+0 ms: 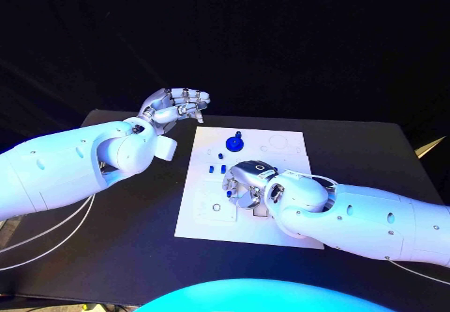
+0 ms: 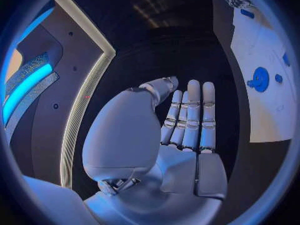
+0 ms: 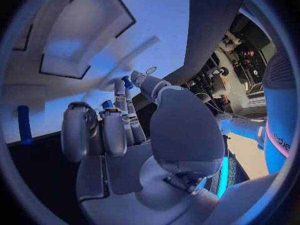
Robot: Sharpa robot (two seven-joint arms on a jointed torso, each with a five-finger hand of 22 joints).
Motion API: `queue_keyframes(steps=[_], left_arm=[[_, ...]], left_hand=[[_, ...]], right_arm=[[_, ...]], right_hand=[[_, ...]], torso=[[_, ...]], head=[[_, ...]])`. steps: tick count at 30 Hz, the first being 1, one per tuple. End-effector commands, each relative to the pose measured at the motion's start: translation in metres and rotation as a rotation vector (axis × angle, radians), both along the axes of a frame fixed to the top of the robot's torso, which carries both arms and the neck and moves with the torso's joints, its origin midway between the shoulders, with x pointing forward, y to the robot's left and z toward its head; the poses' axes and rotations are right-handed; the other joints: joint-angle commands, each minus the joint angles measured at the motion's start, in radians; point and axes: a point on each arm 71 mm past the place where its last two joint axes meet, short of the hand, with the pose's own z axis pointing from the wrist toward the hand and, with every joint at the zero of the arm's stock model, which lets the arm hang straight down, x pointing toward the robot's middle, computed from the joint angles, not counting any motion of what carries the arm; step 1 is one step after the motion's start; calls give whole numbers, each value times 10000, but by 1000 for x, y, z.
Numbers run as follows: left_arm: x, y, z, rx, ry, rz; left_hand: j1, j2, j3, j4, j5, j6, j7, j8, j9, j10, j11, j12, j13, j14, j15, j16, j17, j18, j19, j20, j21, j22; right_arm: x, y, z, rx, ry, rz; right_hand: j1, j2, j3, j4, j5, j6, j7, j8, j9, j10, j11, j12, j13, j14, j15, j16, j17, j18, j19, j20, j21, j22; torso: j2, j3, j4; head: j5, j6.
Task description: Assemble the parts on the task board
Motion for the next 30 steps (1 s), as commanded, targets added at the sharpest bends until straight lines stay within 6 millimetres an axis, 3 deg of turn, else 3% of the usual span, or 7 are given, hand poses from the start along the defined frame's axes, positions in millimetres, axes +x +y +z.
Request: queue_keyframes(steps=[1,9,22,24,26,27,30], left_arm=[[0,-1,1,-79,-27,-21],[0,1,1,-79,-35,56],[-1,4,2,-102,-70,53],[-1,4,2,-111,-76,37],[-1,4,2,-116,-81,31],[-1,4,2,-116,-83,31],[-1,4,2,-125,-93,19]], left_hand=[[-66,3,14,-22,27,-62,94,14,-16,-78,7,36,-14,-79,25,-21,-13,113,-57,-14,-65,11],[-148,17,-26,18,5,-215,128,-12,-59,-190,39,59,-32,-107,63,16,-15,109,-93,22,-104,3],[-132,17,-25,5,7,-231,127,-11,-63,-204,39,66,-34,-114,61,21,-16,113,-95,24,-109,2],[-120,21,-24,-5,6,-220,122,6,-61,-204,37,78,-33,-122,61,25,-17,115,-98,26,-113,1],[-120,21,-24,-5,6,-220,122,6,-61,-204,37,78,-33,-122,61,25,-17,115,-98,26,-113,1],[-118,22,-26,-7,5,-213,120,13,-60,-201,36,85,-32,-124,60,27,-17,116,-99,27,-115,1],[-118,22,-26,-7,5,-213,120,13,-60,-201,36,85,-32,-124,60,27,-17,116,-99,27,-115,1]], right_arm=[[0,-3,-1,-56,-27,-147],[-3,-16,6,260,-288,-364],[16,-79,58,1019,-357,-1273],[22,-93,65,857,-261,-1514],[26,-103,69,666,-236,-1660],[28,-107,70,569,-217,-1723],[33,-117,71,217,-123,-1880]], right_hand=[[4,-123,-108,19,113,-196,-33,-136,-32,-155,-12,-46,1,362,69,-52,-35,15,178,103,-127,1447],[25,-191,-235,36,373,-318,-129,-222,-35,-250,-8,-52,-2,359,71,-58,-49,32,158,104,-241,1396],[-52,-186,-515,187,458,-199,0,-189,28,-428,19,-74,-16,376,88,-52,-81,42,209,94,-307,1359],[76,-84,-1257,258,473,-496,8,-367,-3,-1034,124,-104,-123,370,163,-47,-101,169,50,144,-1006,1035],[658,442,-2842,465,547,-629,-40,-479,-3,-1555,200,117,-276,356,235,-31,-132,172,69,269,-1173,937],[677,350,-3188,517,517,-760,-88,-555,-29,-1721,238,81,-320,357,269,-24,-126,185,69,245,-1193,927],[1883,653,-5462,1636,557,-1185,-279,-817,-75,-2342,353,425,-560,369,358,71,-54,216,57,325,-1425,818]], torso=[[5,1,21],[-11,-9,10],[-14,-17,-18],[-18,-27,-7],[-15,-26,-7],[-18,-27,-23],[-18,-18,-30]], head=[[-38,26],[-113,82],[-355,215],[-444,250],[-479,270],[-484,275],[-510,296]])
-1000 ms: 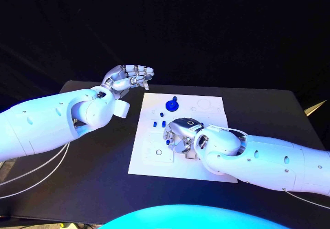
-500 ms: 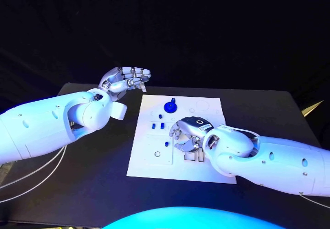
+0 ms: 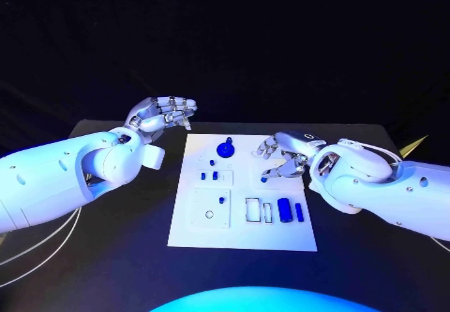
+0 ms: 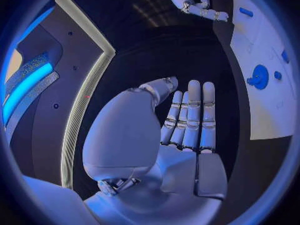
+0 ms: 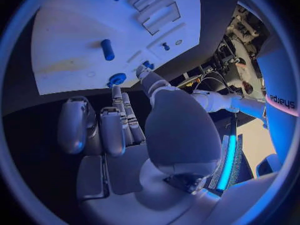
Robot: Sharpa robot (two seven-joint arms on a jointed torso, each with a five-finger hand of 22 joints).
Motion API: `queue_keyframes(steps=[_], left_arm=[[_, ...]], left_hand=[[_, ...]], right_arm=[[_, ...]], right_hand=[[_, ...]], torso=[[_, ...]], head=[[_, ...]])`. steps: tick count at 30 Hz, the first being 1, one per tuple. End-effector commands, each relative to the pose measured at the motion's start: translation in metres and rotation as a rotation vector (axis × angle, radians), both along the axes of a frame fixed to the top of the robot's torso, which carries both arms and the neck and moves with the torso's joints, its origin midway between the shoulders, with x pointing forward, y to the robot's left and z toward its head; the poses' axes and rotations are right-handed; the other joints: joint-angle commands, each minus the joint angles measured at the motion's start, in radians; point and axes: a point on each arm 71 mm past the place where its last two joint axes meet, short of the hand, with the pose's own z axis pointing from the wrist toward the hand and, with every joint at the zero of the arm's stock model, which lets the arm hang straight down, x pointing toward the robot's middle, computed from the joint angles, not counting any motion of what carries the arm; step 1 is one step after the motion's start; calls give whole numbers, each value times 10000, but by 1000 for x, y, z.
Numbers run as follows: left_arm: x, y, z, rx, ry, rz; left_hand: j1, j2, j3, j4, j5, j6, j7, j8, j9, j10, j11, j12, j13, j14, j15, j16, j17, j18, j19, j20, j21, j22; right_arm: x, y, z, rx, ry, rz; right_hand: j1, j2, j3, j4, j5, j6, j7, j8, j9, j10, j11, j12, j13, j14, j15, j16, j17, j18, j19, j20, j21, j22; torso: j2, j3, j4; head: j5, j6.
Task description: Assemble the parts on the task board
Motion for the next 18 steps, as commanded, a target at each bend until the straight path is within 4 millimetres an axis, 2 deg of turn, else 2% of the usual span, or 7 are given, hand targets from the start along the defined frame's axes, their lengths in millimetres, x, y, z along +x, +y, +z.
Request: queue_keyframes(steps=[1,2,3,4,13,17,18], left_arm=[[0,-2,2,-150,-102,-102],[0,-2,2,-163,-120,-113],[0,-2,2,-171,-137,-114],[0,-2,2,-185,-173,-108],[0,-2,3,-234,-298,-89],[0,-3,3,-247,-316,-98],[0,-3,3,-248,-317,-100]], left_hand=[[-65,-31,-26,-7,6,-52,137,14,-6,-75,-19,34,-10,-52,-11,27,-10,116,-64,-9,-42,5],[-65,-31,-26,-7,6,-52,137,14,-6,-75,-19,34,-10,-52,-11,27,-10,116,-64,-9,-42,5],[-65,-31,-26,-7,6,-52,137,14,-6,-75,-19,34,-10,-52,-11,27,-10,116,-64,-9,-42,5],[-65,-31,-26,-7,6,-52,137,14,-6,-75,-19,34,-10,-52,-11,27,-10,116,-64,-9,-42,5],[-74,-31,-44,-9,3,-11,123,64,1,-35,-29,88,0,-64,-13,43,-11,119,-69,-2,-53,3],[-70,-24,-47,-15,5,13,109,93,4,-19,-36,115,2,-70,-18,53,-12,123,-70,-1,-58,3],[-71,-13,-47,-14,5,40,98,117,8,-13,-42,128,2,-74,-19,58,-12,124,-70,0,-61,3]], right_arm=[[2,-6,-5,-406,749,166],[3,-8,-6,-548,777,107],[4,-9,-7,-639,805,72],[5,-11,-9,-778,861,18],[5,-8,-25,-1328,1233,40],[5,-5,-29,-1328,1160,19],[5,-5,-30,-1316,1146,15]], right_hand=[[657,-9,-856,810,48,-282,-83,-147,-24,-366,65,193,-143,374,80,88,71,104,66,118,-112,814],[994,-98,-1031,1304,44,-363,-110,-181,-14,-526,95,290,-221,366,101,101,62,110,64,136,-161,793],[1018,-105,-1042,1339,44,-370,-113,-184,-13,-539,98,296,-227,366,102,102,62,110,63,138,-165,791],[1430,-191,-1136,1874,33,-461,-116,-216,5,-731,122,401,-331,312,130,29,-118,136,42,152,-309,726],[1521,-146,-1136,1921,-11,-518,-121,-239,11,-838,136,450,-389,268,144,-51,-282,159,24,163,-446,658],[1599,39,-956,1895,-84,-459,-49,-205,35,-681,89,629,-416,274,107,-56,-307,159,55,144,-431,658],[1696,147,-804,1869,-147,-371,51,-162,54,-626,71,684,-445,270,92,-72,-346,158,64,127,-430,656]], torso=[[6,12,3],[6,14,2],[6,19,-1],[11,24,1],[19,12,6],[10,6,5],[9,10,5]], head=[[-60,32],[-63,34],[-62,36],[-58,41],[-30,27],[-25,0],[-24,-5]])
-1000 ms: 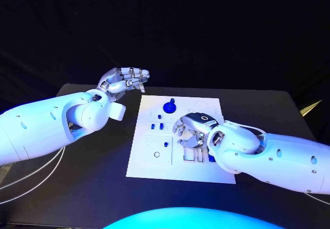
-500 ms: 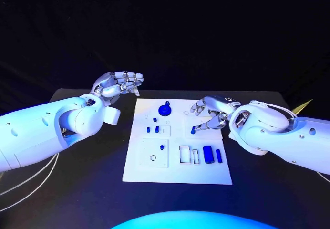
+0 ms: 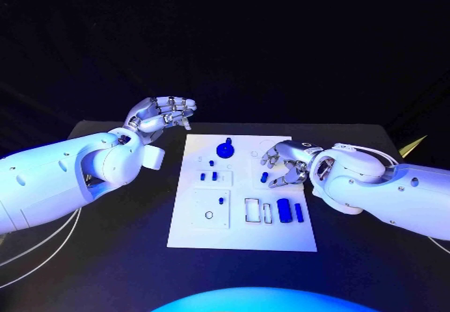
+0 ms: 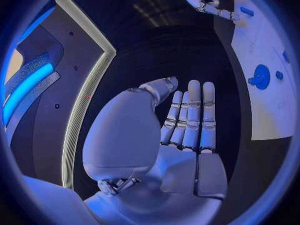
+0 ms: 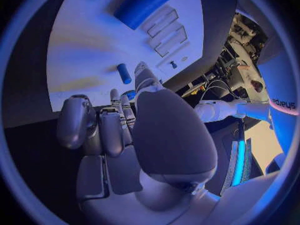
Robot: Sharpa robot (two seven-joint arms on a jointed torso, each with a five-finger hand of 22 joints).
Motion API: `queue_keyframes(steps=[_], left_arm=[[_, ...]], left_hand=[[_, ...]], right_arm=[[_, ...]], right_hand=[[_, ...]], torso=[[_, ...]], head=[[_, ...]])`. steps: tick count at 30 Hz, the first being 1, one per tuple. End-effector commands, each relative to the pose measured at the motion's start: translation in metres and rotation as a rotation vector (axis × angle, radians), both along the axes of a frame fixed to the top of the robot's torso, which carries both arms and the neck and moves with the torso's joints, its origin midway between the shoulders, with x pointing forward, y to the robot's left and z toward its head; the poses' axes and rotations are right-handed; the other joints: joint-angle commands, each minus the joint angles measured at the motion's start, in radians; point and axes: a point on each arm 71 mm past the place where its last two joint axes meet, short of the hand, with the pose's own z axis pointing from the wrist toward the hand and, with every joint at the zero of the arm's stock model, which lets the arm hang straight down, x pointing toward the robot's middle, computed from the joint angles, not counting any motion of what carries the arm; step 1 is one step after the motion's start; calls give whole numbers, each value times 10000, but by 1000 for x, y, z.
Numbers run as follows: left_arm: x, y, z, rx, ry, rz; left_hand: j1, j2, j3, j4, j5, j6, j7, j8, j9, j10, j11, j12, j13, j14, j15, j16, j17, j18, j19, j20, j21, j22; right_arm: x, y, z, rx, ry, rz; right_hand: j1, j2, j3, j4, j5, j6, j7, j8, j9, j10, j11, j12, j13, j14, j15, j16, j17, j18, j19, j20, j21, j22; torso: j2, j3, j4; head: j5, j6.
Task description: Assemble the parts on the task board
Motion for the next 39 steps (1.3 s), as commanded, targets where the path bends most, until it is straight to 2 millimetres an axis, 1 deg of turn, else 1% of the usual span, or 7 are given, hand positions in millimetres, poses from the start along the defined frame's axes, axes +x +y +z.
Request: queue_keyframes(steps=[1,2,3,8,20,24,39], left_arm=[[0,-2,2,-185,-194,-104],[0,-2,2,-185,-194,-103],[0,-2,2,-185,-194,-102],[0,-1,2,-182,-186,-103],[0,-2,2,-184,-158,-141],[0,-2,2,-182,-138,-156],[0,-2,1,-165,-74,-185]], left_hand=[[-72,-13,-46,-14,5,39,98,75,8,-14,-42,83,0,-75,-20,59,-13,124,-71,0,-61,4],[-72,-13,-46,-14,5,39,98,75,8,-14,-42,83,0,-75,-20,59,-13,124,-71,0,-61,4],[-68,-8,-45,-17,6,54,91,88,10,-11,-45,90,0,-77,-22,61,-14,125,-71,-1,-62,5],[-66,-3,-44,-19,5,69,85,104,12,-4,-49,100,1,-80,-26,65,-14,126,-70,-1,-62,6],[-65,20,-37,-20,7,107,73,142,16,35,-59,137,4,-87,-34,76,-16,130,-68,-5,-61,11],[-65,20,-37,-20,7,107,73,142,16,35,-59,137,4,-87,-34,76,-16,130,-68,-5,-61,11],[-77,24,-39,-15,3,124,69,162,16,51,-63,155,4,-93,-37,82,-18,130,-69,-7,-62,14]], right_arm=[[-1,2,-5,-330,6,98],[-1,3,-5,-295,-25,97],[-1,4,-6,-243,-65,97],[0,9,-8,-76,-187,108],[4,12,-10,-53,-357,-90],[5,13,-11,-70,-376,-157],[7,16,-19,-289,-193,-161]], right_hand=[[56,144,169,-21,-88,72,158,42,22,89,-21,88,-37,269,21,-68,-37,111,57,65,21,657],[142,209,335,-44,-272,217,323,113,49,137,-34,122,-58,252,6,-104,-108,125,38,56,-68,616],[169,265,558,-43,-447,310,316,146,56,252,-62,176,-88,252,-15,-114,-131,125,44,37,-74,610],[248,530,1173,-107,-567,822,549,291,28,870,-166,294,-161,256,-105,-149,-226,120,80,-53,-69,608],[-4,334,2691,-93,-640,1699,591,280,-242,1719,-148,-208,-195,256,-102,-161,-333,112,113,-65,-111,602],[-103,310,3002,-104,-650,1840,573,289,-274,1789,-156,-327,-193,256,-108,-157,-343,110,118,-66,-107,608],[-506,-4,4077,-392,-682,2167,542,284,-365,2269,-212,-596,-168,254,-149,-135,-361,112,132,-102,-122,622]], torso=[[-5,-3,2],[-4,-2,5],[-6,-1,8],[-8,-1,16],[-11,-2,1],[-6,1,6],[-10,0,2]], head=[[-4,-22],[-1,-21],[-3,-19],[3,-14],[8,-80],[16,-129],[25,-112]])
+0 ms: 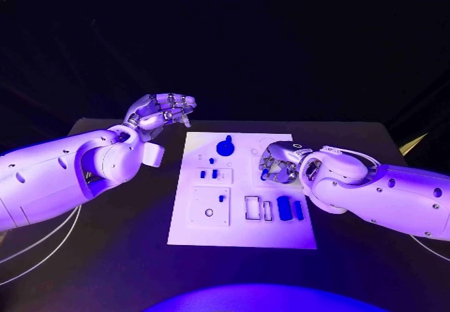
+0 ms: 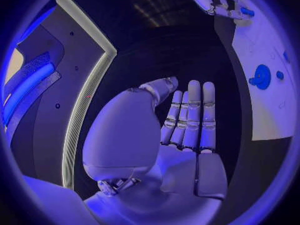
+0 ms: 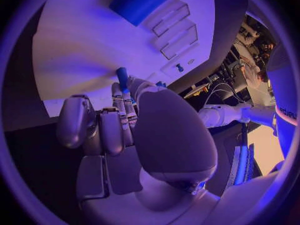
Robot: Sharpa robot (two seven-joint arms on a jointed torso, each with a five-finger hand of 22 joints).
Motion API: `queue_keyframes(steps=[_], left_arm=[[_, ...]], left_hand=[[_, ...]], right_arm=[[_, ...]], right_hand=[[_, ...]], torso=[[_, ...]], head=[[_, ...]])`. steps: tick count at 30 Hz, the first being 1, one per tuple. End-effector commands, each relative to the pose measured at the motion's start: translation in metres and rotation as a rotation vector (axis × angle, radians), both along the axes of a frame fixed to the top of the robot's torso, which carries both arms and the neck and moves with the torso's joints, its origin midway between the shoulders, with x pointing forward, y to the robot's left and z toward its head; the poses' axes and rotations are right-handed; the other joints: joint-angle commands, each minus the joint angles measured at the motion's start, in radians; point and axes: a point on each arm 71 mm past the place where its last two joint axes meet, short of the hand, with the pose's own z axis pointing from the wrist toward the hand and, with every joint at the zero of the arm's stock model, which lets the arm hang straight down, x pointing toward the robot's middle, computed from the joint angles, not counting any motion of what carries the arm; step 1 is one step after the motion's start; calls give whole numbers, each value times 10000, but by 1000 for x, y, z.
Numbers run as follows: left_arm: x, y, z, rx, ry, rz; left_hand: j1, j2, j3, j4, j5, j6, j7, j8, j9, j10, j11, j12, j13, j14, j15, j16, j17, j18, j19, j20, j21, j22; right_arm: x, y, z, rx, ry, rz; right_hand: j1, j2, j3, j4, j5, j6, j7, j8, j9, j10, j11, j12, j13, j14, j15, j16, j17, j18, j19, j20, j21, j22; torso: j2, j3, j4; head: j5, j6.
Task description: Assemble the parts on the task board
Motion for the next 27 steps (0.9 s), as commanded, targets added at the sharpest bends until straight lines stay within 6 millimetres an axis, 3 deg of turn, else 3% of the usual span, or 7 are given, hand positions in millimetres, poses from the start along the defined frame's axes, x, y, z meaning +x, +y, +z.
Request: queue_keyframes(steps=[1,9,27], left_arm=[[0,-2,1,-137,-39,-172],[0,-3,1,-105,-14,-165],[-1,-2,1,-80,5,-145]], left_hand=[[-78,24,-39,-15,3,66,53,22,14,12,-25,39,3,-57,-1,43,-11,130,-70,-6,-62,16],[-83,26,-40,-13,0,68,52,28,13,14,-26,44,1,-60,-2,46,-12,130,-71,-7,-64,17],[-82,27,-40,-13,0,68,52,28,13,14,-26,45,1,-60,-2,46,-12,130,-70,-7,-64,17]], right_arm=[[0,0,-2,-219,14,44],[-1,0,-2,-270,76,72],[0,1,-3,-269,51,48]], right_hand=[[-108,-3,149,-51,-58,107,-21,-4,-11,129,-16,-57,20,270,-104,-20,-1,113,133,-108,-37,618],[-296,-91,545,-257,-65,183,-57,-2,-19,451,-76,-123,36,269,-148,-17,-13,109,141,-149,-22,636],[-630,82,1368,-939,-195,532,-190,184,92,1074,-233,-250,71,292,-279,18,36,74,194,-271,158,749]], torso=[[-3,0,3],[1,2,-1],[9,-7,-4]], head=[[20,-4],[43,-18],[7,-14]])
